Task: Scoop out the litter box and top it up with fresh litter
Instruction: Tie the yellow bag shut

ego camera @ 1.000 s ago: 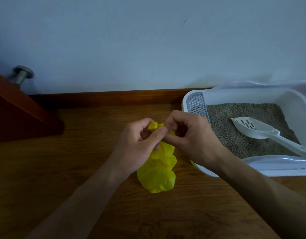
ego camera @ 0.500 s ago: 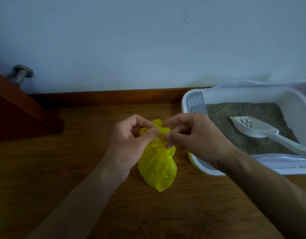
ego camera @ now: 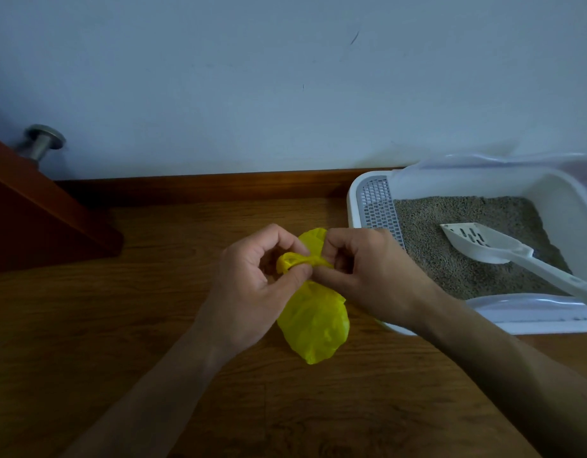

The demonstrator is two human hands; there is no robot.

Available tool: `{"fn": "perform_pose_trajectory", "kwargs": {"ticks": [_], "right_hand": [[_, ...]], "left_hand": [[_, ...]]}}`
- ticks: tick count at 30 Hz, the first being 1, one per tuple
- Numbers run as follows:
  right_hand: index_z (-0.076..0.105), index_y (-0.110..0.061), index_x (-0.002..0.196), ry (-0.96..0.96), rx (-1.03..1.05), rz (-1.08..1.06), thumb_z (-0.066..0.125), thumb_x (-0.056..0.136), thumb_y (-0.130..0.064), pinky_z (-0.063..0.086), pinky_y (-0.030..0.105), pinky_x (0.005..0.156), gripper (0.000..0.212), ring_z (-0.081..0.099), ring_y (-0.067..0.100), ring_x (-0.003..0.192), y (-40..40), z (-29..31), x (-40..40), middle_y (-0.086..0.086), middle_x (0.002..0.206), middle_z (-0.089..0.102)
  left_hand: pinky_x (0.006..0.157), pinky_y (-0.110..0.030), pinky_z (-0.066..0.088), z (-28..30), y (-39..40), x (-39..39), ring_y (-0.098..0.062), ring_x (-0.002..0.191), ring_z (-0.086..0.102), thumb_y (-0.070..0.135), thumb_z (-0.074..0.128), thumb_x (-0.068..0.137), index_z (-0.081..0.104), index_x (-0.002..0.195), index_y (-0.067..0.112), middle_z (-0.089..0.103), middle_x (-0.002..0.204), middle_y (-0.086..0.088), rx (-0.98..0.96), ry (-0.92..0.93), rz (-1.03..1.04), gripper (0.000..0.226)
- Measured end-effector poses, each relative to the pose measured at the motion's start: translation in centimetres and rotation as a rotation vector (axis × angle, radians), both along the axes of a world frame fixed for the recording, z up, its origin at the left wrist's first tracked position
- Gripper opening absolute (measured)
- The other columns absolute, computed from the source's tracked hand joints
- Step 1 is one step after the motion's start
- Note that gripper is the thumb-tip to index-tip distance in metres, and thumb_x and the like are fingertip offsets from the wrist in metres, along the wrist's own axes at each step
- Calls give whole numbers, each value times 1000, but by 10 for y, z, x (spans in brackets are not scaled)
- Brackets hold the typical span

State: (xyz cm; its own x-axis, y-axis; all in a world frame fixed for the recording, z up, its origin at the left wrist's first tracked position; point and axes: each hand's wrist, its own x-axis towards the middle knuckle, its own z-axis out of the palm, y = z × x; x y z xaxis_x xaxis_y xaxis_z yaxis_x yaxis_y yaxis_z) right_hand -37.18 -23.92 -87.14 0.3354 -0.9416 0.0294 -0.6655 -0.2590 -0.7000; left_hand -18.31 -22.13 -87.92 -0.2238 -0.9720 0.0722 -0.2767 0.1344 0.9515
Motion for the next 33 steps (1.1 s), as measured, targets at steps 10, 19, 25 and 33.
{"fn": "perform_pose_trajectory", "kwargs": {"ticks": [10,19,25,33], "right_hand": [[52,-17,87,-56,-181,-116,68,74,-12,44,33,55,21,53,12,58,9,-12,8,-6,66,55],[74,-24,85,-575,322,11,77,76,-9,45,26,60,18,51,12,66,1,-11,-3,18,74,55],[74,-11,88,-622,437,13,72,83,-2,41,27,53,10,56,14,64,-3,-4,-11,7,71,68],[66,4,82,-514,416,24,66,88,0,39,12,51,7,52,2,56,-6,-2,-13,9,68,60]], "left_hand": [[67,-45,56,-6,10,-6,-25,80,66,20,78,78,69,87,18,68,87,1,-77,14,42,13],[64,-37,56,-7,6,2,-25,79,65,20,75,80,69,87,18,67,87,0,-85,5,60,9],[63,-29,52,-6,1,9,-21,75,64,19,75,80,70,87,17,68,86,-3,-41,15,40,8],[67,-39,52,-5,4,15,-27,78,63,27,73,81,70,86,18,69,90,0,7,-27,50,10]]}}
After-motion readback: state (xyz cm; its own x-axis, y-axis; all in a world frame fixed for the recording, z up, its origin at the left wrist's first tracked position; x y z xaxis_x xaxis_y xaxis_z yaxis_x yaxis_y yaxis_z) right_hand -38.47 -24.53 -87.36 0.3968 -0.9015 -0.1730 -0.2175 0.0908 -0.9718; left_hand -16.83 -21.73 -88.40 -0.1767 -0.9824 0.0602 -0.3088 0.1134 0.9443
